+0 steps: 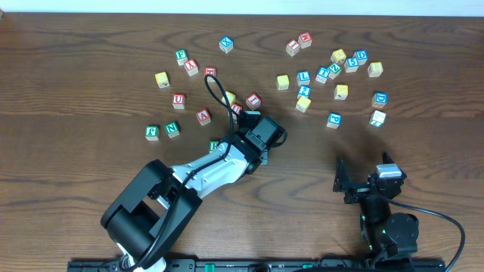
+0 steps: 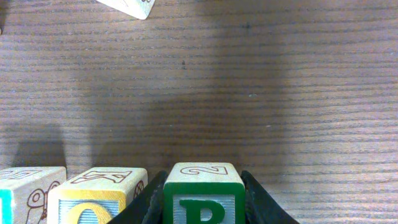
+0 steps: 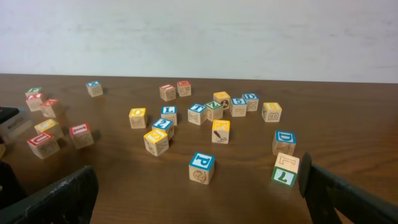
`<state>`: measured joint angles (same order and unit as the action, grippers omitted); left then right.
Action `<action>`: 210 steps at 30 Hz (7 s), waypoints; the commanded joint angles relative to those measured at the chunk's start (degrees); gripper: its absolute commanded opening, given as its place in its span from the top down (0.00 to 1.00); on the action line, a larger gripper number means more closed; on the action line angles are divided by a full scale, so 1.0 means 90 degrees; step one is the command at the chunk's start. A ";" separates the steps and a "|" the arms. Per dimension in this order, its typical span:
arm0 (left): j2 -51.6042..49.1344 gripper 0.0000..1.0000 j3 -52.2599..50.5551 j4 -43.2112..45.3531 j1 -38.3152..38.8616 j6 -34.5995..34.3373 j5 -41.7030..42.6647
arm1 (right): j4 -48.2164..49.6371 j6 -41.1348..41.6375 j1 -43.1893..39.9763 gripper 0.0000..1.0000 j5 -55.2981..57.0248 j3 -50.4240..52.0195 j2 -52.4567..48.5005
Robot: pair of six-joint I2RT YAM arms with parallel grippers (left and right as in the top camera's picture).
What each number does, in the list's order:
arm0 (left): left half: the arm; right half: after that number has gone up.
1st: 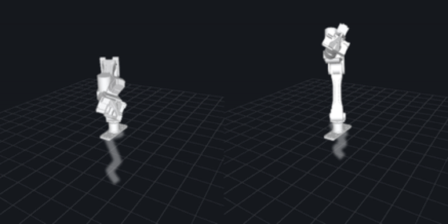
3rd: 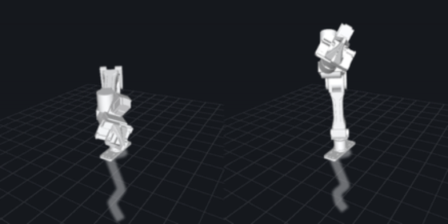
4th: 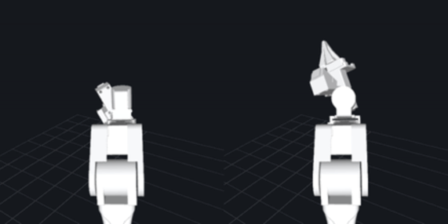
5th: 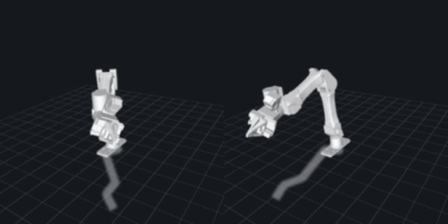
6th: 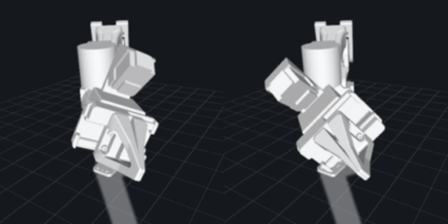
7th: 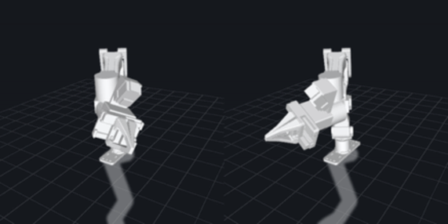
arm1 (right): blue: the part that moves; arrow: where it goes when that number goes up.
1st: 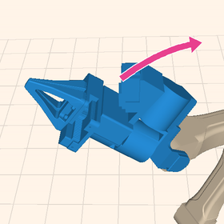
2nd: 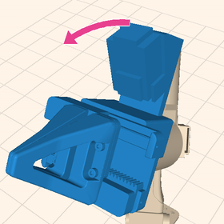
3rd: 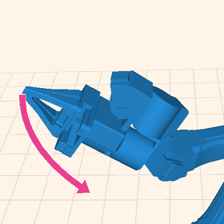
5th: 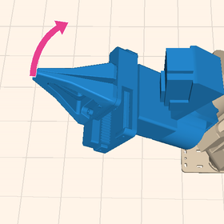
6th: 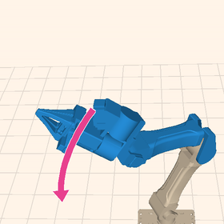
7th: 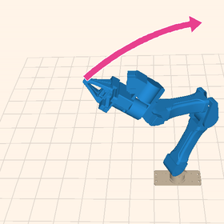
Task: Spell out ROBOT
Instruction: 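Open the left gripper to release the B block, then raise the left gripper and pull it back to the left side, then move the right gripper over a yellow O block near the blue L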
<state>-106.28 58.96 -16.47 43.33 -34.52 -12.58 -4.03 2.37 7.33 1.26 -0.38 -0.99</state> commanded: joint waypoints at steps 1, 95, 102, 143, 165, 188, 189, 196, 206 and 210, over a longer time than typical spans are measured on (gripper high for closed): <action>-0.0136 0.93 -0.0029 -0.0102 0.0017 -0.0034 0.0163 | -0.0024 0.0041 -0.0056 0.01 0.0007 0.0007 0.0036; 0.3133 0.46 -0.0027 -0.0595 0.0007 0.1705 -0.0398 | -0.0024 0.0041 -0.0056 0.01 0.0007 0.0007 0.0032; 0.3713 0.42 -0.0002 -0.1236 -0.0950 0.2217 0.0039 | -0.0024 0.0041 -0.0056 0.01 0.0007 0.0007 0.0032; 0.4949 0.04 0.0002 -0.1501 -0.3670 0.2858 0.1163 | -0.2812 -0.0821 -0.0053 0.01 -0.2084 -0.6892 -0.6232; 0.4949 0.04 0.0002 -0.1501 -0.3670 0.2858 0.1163 | -0.5979 -0.0551 0.0852 0.01 -0.0753 -1.1509 -1.2087; 0.4949 0.04 0.0002 -0.1501 -0.3670 0.2858 0.1163 | -0.5370 0.0634 0.1564 0.01 0.0158 -1.2750 -1.3811; 0.4949 0.04 0.0002 -0.1501 -0.3670 0.2858 0.1163 | -0.5319 0.0593 0.1603 0.01 0.0138 -1.2750 -1.3828; 0.4949 0.04 0.0002 -0.1501 -0.3670 0.2858 0.1163 | -0.4947 0.0648 0.1834 0.01 0.0163 -1.2750 -1.3894; 0.4949 0.04 0.0002 -0.1501 -0.3670 0.2858 0.1163 | -0.4930 0.1071 0.1831 0.01 0.0656 -1.2750 -1.4591; 0.4949 0.04 0.0002 -0.1501 -0.3670 0.2858 0.1163 | -0.4894 0.1117 0.1834 0.04 0.0661 -1.2750 -1.4860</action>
<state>-62.00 58.81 -30.02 10.50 -8.97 -1.83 -48.31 11.27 23.81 6.26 -114.34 -134.63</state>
